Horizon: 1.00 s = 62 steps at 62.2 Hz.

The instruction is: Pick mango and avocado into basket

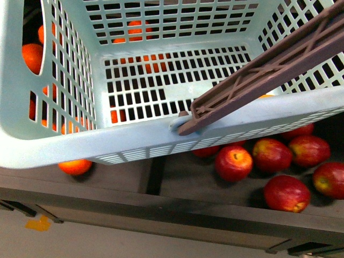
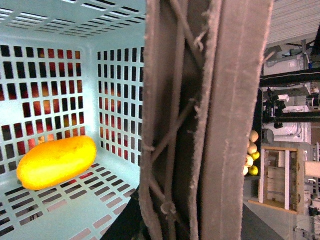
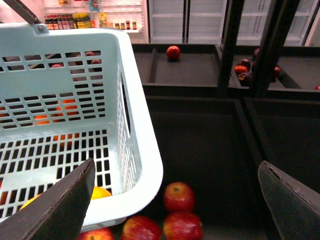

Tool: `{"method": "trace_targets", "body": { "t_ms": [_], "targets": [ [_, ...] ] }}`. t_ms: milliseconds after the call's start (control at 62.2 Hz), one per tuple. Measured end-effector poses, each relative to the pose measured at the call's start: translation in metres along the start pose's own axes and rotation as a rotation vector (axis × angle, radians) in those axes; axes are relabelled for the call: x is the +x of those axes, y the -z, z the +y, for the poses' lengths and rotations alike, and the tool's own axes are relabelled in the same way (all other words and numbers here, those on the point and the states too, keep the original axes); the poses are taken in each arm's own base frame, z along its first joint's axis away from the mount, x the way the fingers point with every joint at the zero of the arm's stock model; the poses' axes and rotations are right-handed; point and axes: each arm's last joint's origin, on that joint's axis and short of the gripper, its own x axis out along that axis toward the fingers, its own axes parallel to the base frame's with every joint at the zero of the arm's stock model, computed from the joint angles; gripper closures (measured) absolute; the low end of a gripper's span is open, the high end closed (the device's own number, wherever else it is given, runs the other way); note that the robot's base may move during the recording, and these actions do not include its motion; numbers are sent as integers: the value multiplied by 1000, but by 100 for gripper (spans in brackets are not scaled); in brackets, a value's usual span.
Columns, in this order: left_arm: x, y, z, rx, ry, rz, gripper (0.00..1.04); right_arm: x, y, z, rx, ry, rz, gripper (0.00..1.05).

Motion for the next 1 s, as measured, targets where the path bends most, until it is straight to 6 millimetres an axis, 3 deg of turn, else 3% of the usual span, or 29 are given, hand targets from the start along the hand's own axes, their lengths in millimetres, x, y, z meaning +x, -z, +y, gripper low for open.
{"method": "trace_targets", "body": {
  "t_ms": [997],
  "targets": [
    [0, 0, 0, -2, 3, 6, 89, 0, 1, 0, 0, -1, 4, 9]
  ]
}}
